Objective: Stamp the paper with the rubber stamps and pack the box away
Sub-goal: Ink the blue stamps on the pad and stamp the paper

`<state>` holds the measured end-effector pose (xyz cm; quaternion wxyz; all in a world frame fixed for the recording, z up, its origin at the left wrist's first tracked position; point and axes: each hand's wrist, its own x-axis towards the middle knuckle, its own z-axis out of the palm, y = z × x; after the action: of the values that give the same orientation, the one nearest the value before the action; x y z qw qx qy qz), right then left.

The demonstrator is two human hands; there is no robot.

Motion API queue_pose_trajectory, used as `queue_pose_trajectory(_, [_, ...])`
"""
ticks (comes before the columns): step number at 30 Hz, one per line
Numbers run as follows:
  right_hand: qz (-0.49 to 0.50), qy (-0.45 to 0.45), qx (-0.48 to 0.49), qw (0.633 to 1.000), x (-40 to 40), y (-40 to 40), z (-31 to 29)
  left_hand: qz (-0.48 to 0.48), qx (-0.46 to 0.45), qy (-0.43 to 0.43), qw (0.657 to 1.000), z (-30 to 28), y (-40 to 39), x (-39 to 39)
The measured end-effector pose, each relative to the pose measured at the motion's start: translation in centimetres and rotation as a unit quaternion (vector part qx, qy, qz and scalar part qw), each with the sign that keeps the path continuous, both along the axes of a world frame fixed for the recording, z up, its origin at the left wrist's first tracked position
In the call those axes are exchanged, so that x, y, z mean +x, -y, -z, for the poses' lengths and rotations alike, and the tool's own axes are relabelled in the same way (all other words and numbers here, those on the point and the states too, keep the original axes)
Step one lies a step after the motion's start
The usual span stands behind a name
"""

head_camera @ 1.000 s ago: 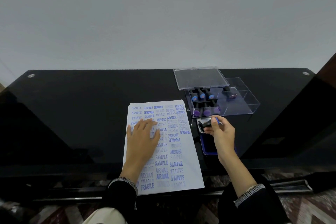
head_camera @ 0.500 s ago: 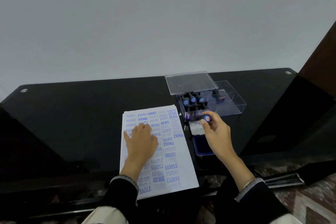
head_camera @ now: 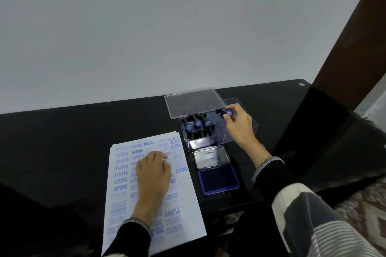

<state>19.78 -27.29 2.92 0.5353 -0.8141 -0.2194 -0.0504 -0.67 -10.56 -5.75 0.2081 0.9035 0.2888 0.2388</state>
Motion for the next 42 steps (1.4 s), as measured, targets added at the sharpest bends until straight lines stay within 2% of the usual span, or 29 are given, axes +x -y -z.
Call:
queue_pose_trajectory(5, [-0.001,-0.015,-0.09,0.996,4.0,-1.7,0.3,-0.01,0.021,0.019,1.0,0.5,0.0,0.1])
queue_pose_trajectory(14, [-0.039,-0.037,-0.232,0.971,7.6,-4.2,0.4,-0.021,0.004,0.01,1.0,0.6,0.1,0.4])
queue_pose_trajectory(23, [-0.097,-0.085,-0.386,0.914,7.7,-4.7,-2.1,-0.023,0.004,0.021,1.0,0.6,0.1,0.3])
queue_pose_trajectory(26, [-0.072,-0.057,-0.36,0.929,8.4,-4.7,-1.9,-0.025,0.005,0.019,0.999,0.6,0.1,0.3])
queue_pose_trajectory(29, [0.041,-0.02,-0.313,0.949,9.4,-4.3,-1.2,-0.027,0.007,0.02,0.999,0.7,0.1,0.3])
queue_pose_trajectory(33, [0.072,-0.059,-0.412,0.907,9.5,-4.5,-0.5,-0.025,0.011,0.017,0.999,0.7,0.1,0.4])
queue_pose_trajectory(37, [0.101,-0.071,-0.42,0.899,9.6,-5.2,-0.2,-0.023,0.009,0.02,0.999,0.7,0.1,0.4])
queue_pose_trajectory(40, [0.114,-0.074,-0.384,0.913,9.5,-5.2,-0.3,-0.024,0.009,0.021,0.999,0.6,0.1,0.3])
queue_pose_trajectory(42, [0.123,-0.054,-0.321,0.938,9.3,-5.1,-0.5,-0.024,0.012,0.017,0.999,0.4,0.1,0.3])
